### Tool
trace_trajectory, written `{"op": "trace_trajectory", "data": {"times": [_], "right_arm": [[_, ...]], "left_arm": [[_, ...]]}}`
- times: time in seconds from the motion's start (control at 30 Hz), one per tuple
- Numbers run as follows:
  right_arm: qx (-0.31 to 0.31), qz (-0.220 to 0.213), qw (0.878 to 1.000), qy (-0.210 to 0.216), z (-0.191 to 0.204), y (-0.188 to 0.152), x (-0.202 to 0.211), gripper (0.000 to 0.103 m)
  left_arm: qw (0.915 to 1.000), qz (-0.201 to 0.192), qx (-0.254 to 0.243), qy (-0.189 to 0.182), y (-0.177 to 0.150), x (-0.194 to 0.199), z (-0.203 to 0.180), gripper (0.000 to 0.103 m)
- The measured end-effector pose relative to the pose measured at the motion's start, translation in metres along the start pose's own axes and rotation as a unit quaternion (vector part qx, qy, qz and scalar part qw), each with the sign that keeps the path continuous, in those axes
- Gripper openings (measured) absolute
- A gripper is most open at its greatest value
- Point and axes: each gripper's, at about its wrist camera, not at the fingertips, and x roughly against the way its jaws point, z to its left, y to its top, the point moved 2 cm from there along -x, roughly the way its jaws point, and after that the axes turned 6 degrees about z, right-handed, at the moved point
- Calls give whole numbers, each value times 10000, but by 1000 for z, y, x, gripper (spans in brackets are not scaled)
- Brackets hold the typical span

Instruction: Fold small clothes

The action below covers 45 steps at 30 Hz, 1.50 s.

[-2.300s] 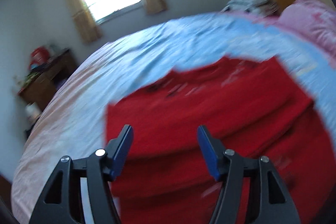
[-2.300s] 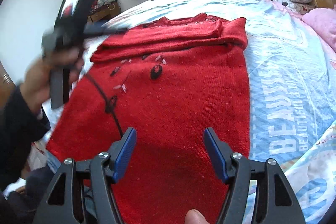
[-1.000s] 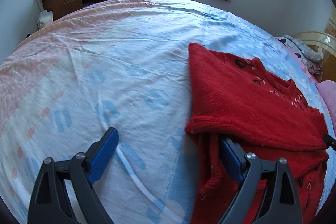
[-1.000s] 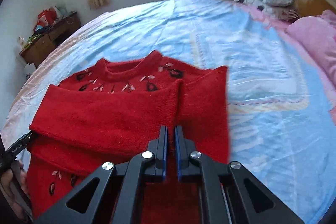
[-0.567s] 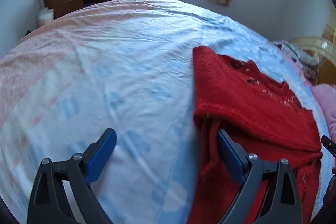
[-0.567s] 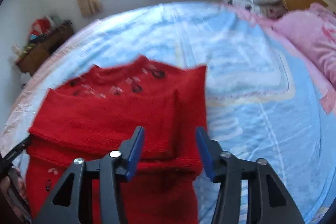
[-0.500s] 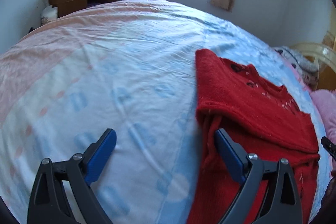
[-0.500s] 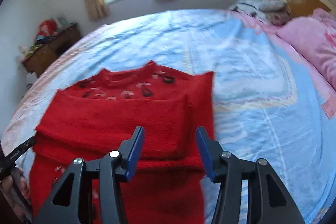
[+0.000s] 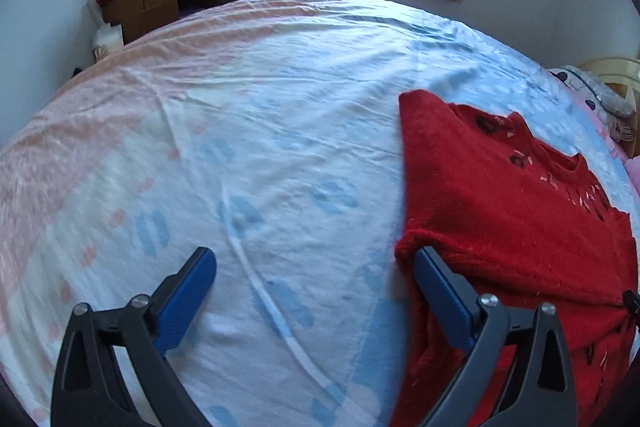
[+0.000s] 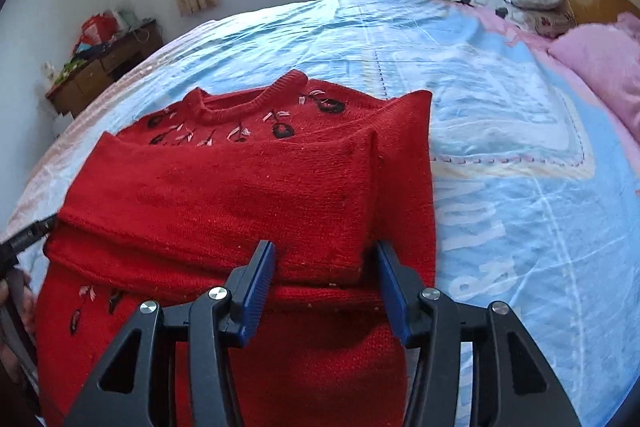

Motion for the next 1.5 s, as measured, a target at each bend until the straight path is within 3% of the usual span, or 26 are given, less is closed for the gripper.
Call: {"op": "trace_trajectory", "data": {"times": [0.17,0.33,0.67,1.5], "right_arm": [[-297,-227,9990,248,-1,-4,22,52],[-158,-421,9989,104,7,-17,47,52],[113,-360,9990,259,22,-60,79,52],[81,-59,9989,467,39,-128,112,53]], "left_arm": [[9997,-38,-40,-228,-9,16,4,101],[9985,-330,-276,-329,-14,53,3,101],[9946,-705,-582,-499,-25,106,7,101],[9888,-598,-1316,-382,-94,130,14,101]]}}
